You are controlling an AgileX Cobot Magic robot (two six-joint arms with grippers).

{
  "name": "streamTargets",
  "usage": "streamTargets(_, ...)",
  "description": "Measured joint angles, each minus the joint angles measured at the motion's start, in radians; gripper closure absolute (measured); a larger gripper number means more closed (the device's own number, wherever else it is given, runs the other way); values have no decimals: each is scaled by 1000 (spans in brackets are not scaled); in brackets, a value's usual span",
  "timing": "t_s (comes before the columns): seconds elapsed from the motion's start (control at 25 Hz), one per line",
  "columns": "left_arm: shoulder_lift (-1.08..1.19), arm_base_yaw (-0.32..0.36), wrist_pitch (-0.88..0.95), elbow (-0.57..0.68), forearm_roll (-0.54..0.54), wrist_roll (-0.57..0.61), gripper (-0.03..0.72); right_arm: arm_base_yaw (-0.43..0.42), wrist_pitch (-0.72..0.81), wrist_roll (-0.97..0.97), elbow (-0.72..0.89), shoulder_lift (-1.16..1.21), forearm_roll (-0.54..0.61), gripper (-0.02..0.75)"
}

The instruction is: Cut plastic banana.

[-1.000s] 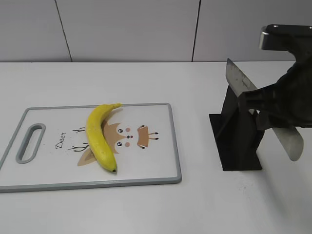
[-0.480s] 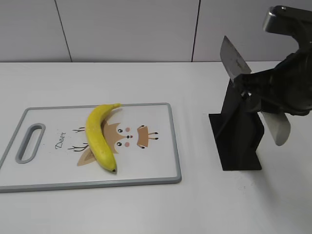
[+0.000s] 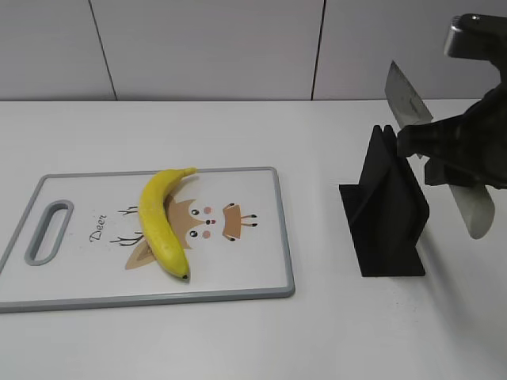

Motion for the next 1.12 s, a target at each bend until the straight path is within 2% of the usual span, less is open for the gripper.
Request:
streamTargets(0.52, 0, 0, 0, 0, 0, 0, 163, 0, -37, 2, 20, 76, 3, 556)
streamTargets(1.12, 0, 0, 1, 0, 0, 0, 167, -1, -33, -22, 22, 7, -25, 556)
